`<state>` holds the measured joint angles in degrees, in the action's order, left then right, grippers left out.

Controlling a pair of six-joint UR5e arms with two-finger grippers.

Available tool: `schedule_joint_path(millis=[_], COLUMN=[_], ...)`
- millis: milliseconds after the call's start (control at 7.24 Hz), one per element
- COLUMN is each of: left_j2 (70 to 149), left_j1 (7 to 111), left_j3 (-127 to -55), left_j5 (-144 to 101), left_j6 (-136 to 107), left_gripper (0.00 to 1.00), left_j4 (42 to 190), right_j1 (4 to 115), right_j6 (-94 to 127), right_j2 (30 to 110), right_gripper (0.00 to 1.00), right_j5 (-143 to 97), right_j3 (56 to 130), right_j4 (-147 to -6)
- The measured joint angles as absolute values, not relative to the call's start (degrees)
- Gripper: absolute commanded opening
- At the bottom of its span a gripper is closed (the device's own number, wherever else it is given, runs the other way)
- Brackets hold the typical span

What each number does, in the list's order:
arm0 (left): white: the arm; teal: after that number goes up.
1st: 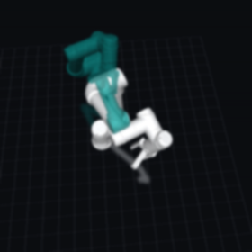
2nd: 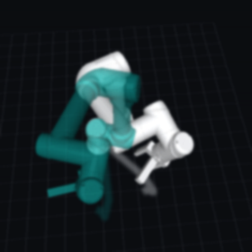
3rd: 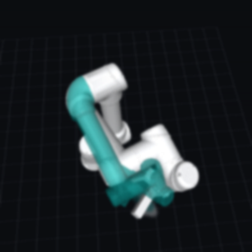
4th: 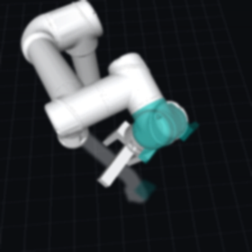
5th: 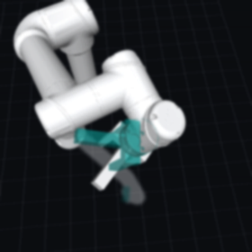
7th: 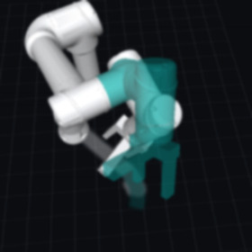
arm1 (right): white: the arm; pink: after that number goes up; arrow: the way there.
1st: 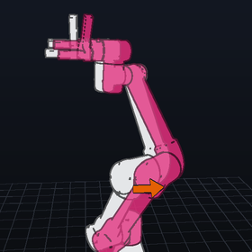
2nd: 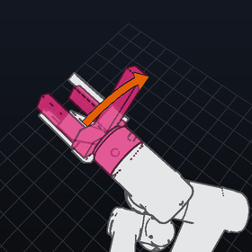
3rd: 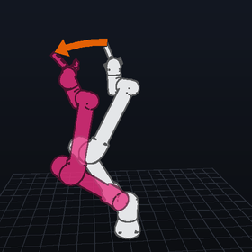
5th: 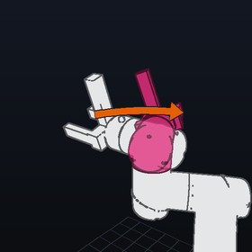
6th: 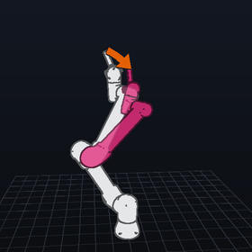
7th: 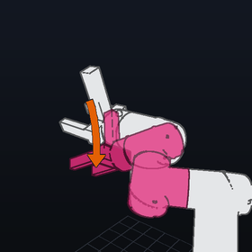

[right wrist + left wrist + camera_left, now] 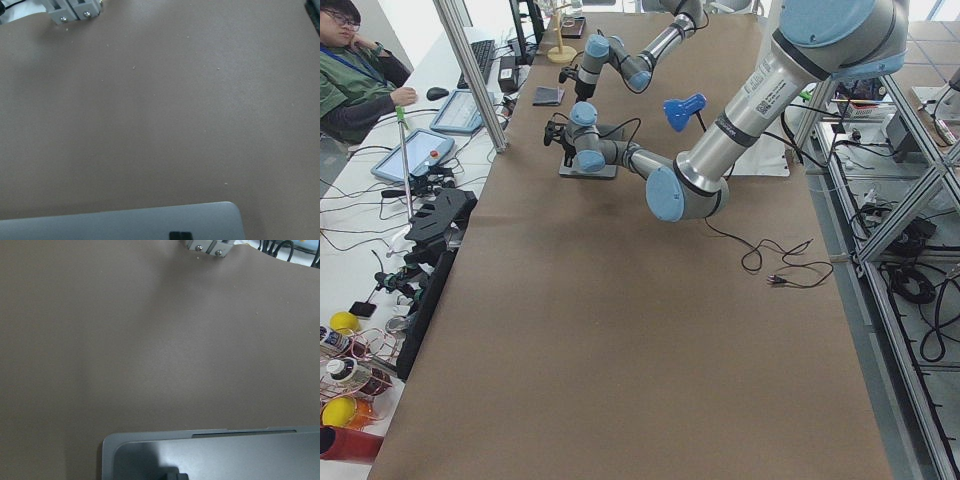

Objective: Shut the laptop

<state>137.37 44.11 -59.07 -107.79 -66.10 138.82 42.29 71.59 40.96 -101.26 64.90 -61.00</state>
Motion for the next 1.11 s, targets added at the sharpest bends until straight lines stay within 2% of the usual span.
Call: schedule_joint_path(millis=[276, 415, 553, 691, 1106], left_j2=[137.5, 137.4, 137.0, 136.2, 128.1], left_j1=[44.2, 44.9, 46.3, 47.9, 55.2], left_j3=[-59.8, -61.3, -64.0, -67.8, -79.8], left_j5=[-107.5, -108.6, -111.2, -113.8, -123.3], left_j6=[-66.2, -66.2, -66.2, -66.2, -60.5], left_gripper=[0.0, 0.32, 0.44, 0.97, 0.99], left_j4=[138.8, 138.5, 136.7, 133.4, 126.2], right_j1=[42.9, 44.3, 46.6, 48.9, 59.1], right_j6=[70.9, 69.7, 67.5, 64.7, 54.1], right_j2=[40.5, 40.3, 40.8, 42.1, 51.7], right_gripper=[0.0, 0.07, 0.7, 1.0, 1.0], right_j5=[-101.6, -103.2, -106.3, -109.1, -118.7], right_j3=[65.2, 65.8, 66.8, 68.4, 76.2], right_j4=[-61.1, -61.2, -61.4, -61.6, -61.9])
